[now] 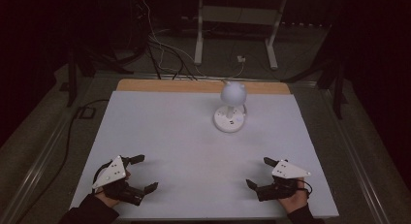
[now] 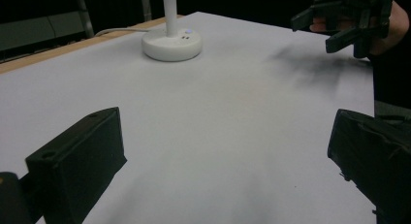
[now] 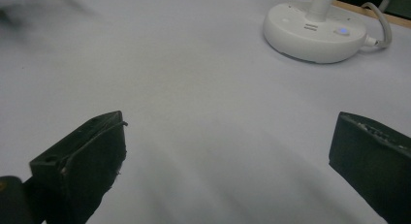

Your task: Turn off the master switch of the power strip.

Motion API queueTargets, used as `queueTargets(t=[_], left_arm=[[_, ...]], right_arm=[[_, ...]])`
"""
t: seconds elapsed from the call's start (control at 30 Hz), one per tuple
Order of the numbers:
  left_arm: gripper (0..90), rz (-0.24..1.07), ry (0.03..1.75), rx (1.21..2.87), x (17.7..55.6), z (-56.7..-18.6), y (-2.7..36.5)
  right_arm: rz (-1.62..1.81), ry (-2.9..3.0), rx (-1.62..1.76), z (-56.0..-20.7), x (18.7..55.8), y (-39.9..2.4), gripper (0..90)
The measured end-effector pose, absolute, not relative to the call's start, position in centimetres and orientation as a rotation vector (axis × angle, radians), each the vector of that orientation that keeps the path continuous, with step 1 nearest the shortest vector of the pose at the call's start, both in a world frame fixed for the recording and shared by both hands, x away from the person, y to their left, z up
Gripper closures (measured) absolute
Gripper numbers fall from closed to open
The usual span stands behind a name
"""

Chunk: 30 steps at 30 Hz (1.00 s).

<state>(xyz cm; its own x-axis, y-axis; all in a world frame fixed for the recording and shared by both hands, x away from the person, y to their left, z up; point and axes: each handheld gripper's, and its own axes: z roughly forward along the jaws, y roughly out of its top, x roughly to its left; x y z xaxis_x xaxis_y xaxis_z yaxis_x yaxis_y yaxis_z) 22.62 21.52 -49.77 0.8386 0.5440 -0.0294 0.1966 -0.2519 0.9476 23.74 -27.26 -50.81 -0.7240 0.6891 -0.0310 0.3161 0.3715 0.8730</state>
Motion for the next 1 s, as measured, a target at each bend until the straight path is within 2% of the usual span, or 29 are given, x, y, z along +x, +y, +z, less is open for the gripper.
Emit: queueTargets(t=[0.47,1.0], left_arm=[[0.4,0.366,0.554,1.836,22.6,-49.8,21.4],[0.4,0.364,0.552,1.835,22.5,-49.8,21.4]], right_arm=[[1.247,2.291,0.863,-51.3,23.7,-26.7,0.0],[1.306,2.309,0.871,-50.2,22.9,-25.8,0.0]])
